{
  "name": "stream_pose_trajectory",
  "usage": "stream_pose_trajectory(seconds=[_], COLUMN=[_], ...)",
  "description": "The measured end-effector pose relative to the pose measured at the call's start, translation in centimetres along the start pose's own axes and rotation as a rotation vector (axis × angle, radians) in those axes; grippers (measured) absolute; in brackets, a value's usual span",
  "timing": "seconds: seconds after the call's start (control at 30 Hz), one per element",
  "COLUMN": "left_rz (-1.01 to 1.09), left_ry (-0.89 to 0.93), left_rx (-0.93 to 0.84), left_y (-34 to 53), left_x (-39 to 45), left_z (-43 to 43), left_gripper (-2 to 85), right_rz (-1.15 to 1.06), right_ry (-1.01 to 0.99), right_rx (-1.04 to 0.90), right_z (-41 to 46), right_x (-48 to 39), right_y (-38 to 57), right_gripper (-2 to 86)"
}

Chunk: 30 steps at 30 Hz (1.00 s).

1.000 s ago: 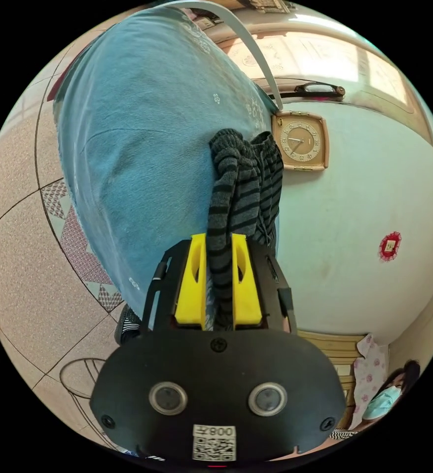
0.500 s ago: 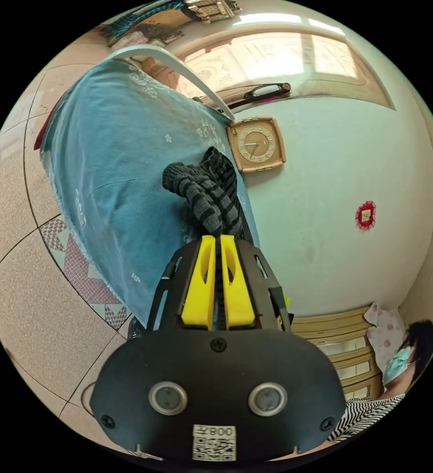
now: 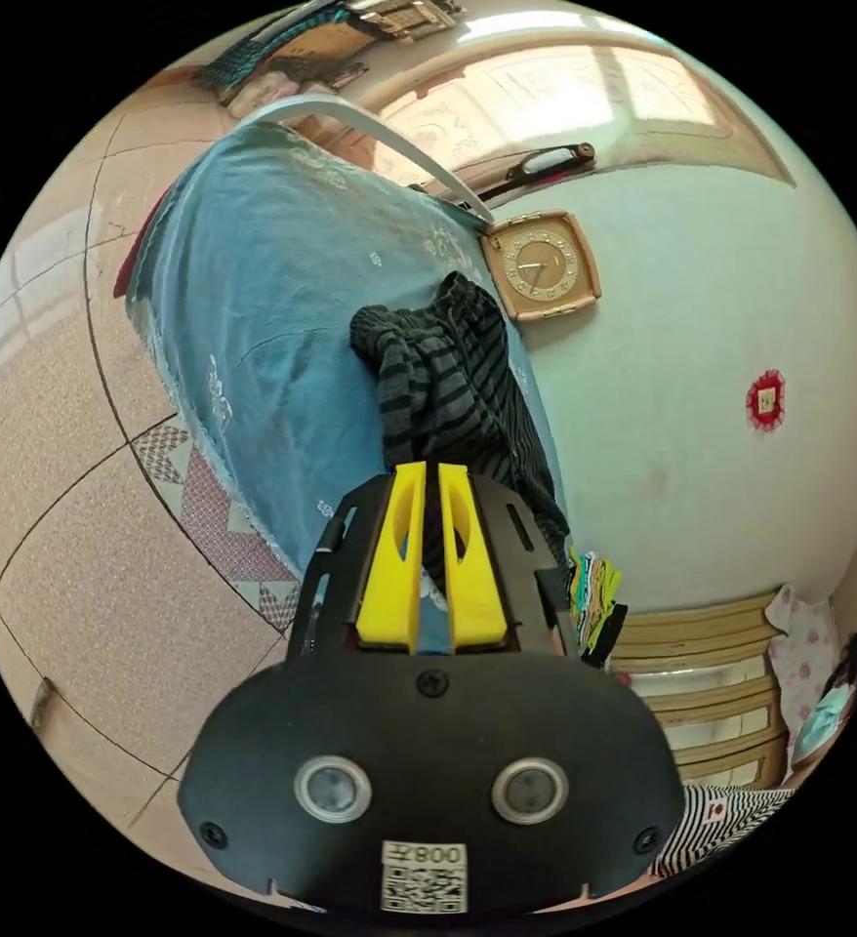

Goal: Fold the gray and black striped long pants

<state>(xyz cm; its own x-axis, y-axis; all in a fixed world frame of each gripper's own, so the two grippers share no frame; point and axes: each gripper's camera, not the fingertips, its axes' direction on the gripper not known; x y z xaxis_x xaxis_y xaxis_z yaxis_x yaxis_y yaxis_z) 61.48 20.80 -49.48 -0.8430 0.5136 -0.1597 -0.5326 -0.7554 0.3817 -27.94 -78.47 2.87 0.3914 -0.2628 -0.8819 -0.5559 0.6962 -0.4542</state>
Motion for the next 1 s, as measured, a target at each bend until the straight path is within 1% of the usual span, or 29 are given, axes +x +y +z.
stream_pose_trajectory(seconds=[0.1,0.13,0.2,0.27,0.3,0.37,0.4,0.47,0.5,0.53,0.57,0.67,0.73,0.8,0.87,0.93,1.0], left_rz=[0.166,0.245,0.357,0.484,0.507,0.609,0.643,0.768,0.813,0.854,0.855,0.906,0.879,0.825,0.812,0.865,0.95], left_ry=[-0.022,-0.041,-0.074,-0.15,-0.175,-0.316,-0.371,-0.617,-0.636,-0.665,-0.678,-0.677,-0.66,-0.648,-0.547,-0.486,-0.423], left_rx=[-0.091,-0.149,-0.235,-0.337,-0.361,-0.456,-0.483,-0.601,-0.568,-0.527,-0.497,-0.453,-0.452,-0.477,-0.443,-0.387,-0.377], left_y=[1.6,2.3,3.7,5.6,6.1,8.1,8.7,11.5,12.2,13.3,14.2,16.1,16.6,16.7,17.1,17.7,18.2], left_x=[4.7,7.0,10.5,14.5,15.4,18.4,19.0,20.4,21.0,21.9,22.5,23.5,24.0,24.9,27.1,29.8,32.8], left_z=[3.1,5.0,8.5,13.7,15.1,21.0,22.5,28.5,29.1,30.1,31.0,32.7,33.7,34.7,35.7,36.8,38.7], left_gripper=[1.6,1.3,0.8,0.4,0.4,0.3,0.2,0.3,0.3,0.2,0.2,0.2,0.2,0.2,0.4,0.6,1.1], right_rz=[-0.026,-0.055,-0.128,-0.244,-0.276,-0.401,-0.432,-0.527,-0.547,-0.58,-0.65,-0.799,-0.852,-0.845,-0.82,-0.791,-0.794], right_ry=[0.021,0.038,0.096,0.205,0.237,0.392,0.435,0.641,0.699,0.812,0.87,0.977,0.991,0.965,0.908,0.864,0.775], right_rx=[0.047,0.054,0.051,0.017,0.008,-0.047,-0.066,-0.159,-0.195,-0.263,-0.237,-0.258,-0.25,-0.232,-0.252,-0.296,-0.268], right_z=[-0.3,-0.1,0.8,3.4,4.3,8.8,10.2,16.0,17.7,20.7,22.2,25.1,26.0,26.4,26.5,26.5,26.0], right_x=[-1.9,-3.2,-6.2,-10.9,-12.2,-17.1,-18.1,-20.9,-21.2,-21.5,-22.7,-24.5,-25.1,-25.5,-26.0,-26.9,-28.7], right_y=[0.8,1.0,1.1,0.8,0.7,0.5,0.5,0.3,0.3,0.5,1.2,2.8,3.4,3.4,2.8,1.9,0.8], right_gripper=[0.3,0.2,0.1,0.0,0.0,0.0,0.0,0.0,-0.1,0.0,0.0,0.1,0.1,0.2,0.4,0.5,0.9])
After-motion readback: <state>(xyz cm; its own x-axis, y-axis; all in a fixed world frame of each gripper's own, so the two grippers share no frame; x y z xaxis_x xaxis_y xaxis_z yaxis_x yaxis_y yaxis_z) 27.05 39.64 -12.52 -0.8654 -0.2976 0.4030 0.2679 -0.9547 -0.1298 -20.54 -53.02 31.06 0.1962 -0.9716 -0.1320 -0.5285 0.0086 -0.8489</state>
